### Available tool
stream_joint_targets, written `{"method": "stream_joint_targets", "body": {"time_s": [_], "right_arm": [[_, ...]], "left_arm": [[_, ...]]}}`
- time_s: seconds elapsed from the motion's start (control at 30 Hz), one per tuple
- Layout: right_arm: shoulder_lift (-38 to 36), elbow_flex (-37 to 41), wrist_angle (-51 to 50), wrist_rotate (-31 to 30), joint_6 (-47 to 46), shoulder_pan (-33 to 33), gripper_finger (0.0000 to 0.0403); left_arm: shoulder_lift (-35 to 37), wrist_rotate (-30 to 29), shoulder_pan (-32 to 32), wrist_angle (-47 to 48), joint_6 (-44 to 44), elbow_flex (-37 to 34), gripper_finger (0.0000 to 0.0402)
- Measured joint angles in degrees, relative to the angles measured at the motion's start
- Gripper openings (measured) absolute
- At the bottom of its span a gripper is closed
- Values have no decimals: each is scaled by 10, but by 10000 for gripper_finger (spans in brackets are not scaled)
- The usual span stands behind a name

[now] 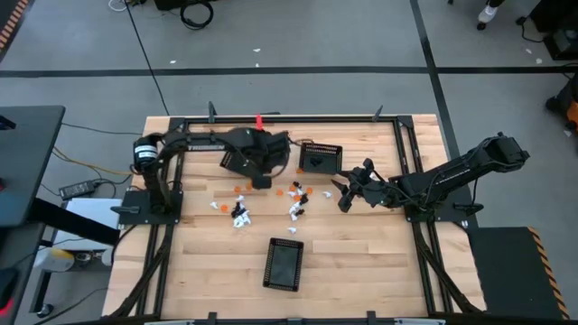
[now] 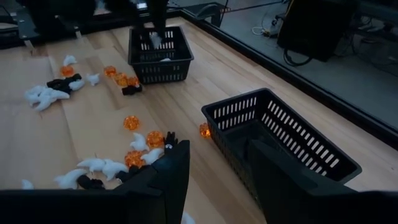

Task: Sort Halloween decoration
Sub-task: Put the white ghost toy into the top left black basket

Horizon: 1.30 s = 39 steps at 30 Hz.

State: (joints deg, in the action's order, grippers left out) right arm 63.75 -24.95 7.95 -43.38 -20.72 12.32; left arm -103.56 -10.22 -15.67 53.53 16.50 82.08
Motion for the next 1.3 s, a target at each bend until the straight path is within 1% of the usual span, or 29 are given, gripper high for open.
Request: {"method": "stream_joint_targets", "body": {"time_s": [0.2,0.37,0.47,0.63,0.83,1.0,1.13,1.2,1.3], "right_arm": [[0,0,-2,6,-1,1,169],[0,0,-3,7,-2,1,169],[0,0,-1,6,1,1,169],[0,0,-3,6,1,1,169],[0,0,-3,6,1,1,169],[0,0,-2,6,1,1,169],[0,0,1,6,2,1,169],[0,0,1,6,3,1,169],[0,0,1,6,2,1,169]], "left_arm": [[5,-2,-49,21,-9,-2,80],[5,9,-77,-11,-9,-52,80],[5,10,-90,-59,-9,-91,80],[5,23,-108,-128,-8,-136,80],[5,67,-132,-189,-9,-179,80],[5,74,-138,-222,-9,-210,80],[5,75,-135,-232,-18,-216,81],[5,75,-131,-241,-21,-216,88],[5,75,-126,-244,-24,-216,110]]}}
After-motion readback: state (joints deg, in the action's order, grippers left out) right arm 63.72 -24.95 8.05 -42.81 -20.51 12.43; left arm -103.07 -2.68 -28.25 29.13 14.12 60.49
